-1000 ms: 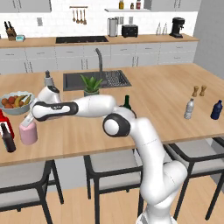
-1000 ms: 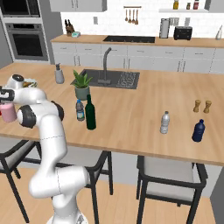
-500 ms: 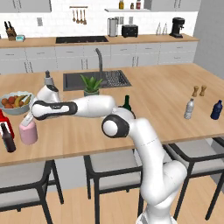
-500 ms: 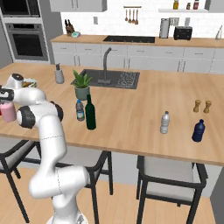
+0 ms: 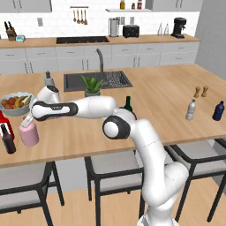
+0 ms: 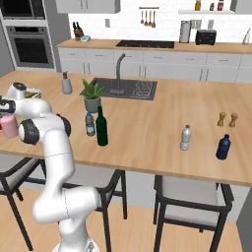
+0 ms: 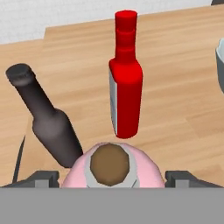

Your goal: Move the plastic bottles in the middle to the plastics group, and the glass bottles in the middle to the glass group.

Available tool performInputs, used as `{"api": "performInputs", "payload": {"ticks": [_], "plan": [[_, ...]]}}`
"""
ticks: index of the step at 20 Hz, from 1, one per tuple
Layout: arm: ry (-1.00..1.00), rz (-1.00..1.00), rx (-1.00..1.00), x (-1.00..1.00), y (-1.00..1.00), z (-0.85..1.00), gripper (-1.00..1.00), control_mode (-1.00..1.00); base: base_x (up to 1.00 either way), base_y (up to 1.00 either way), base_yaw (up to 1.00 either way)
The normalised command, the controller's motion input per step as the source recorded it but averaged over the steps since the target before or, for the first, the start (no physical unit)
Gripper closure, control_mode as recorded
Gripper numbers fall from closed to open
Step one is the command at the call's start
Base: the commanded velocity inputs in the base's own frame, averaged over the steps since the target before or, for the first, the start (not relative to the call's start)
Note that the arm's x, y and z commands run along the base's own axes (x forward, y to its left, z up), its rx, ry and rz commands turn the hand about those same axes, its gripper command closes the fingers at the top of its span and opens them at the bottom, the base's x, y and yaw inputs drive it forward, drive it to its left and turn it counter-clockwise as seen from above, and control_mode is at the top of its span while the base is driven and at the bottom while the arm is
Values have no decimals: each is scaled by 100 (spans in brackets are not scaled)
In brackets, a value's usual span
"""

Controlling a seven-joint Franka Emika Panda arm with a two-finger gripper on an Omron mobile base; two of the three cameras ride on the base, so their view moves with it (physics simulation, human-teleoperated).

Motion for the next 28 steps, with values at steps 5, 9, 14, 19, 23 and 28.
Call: {"api": "performInputs", "payload": {"ticks": [5, 9, 14, 19, 23, 28], "plan": [[-7, 0, -1, -20, 0, 66, -100, -100, 0, 0, 0], [-4, -3, 0, -34, -32, 81, -100, -100, 0, 0, 0], [0, -13, 1, -57, -72, 54, -100, -100, 0, 0, 0], [0, -23, 3, -66, -91, 24, -100, -100, 0, 0, 0], [0, -34, 0, -75, -90, 11, -100, -100, 0, 0, 0], [0, -35, 0, -65, -94, 11, -100, -100, 0, 0, 0]]}}
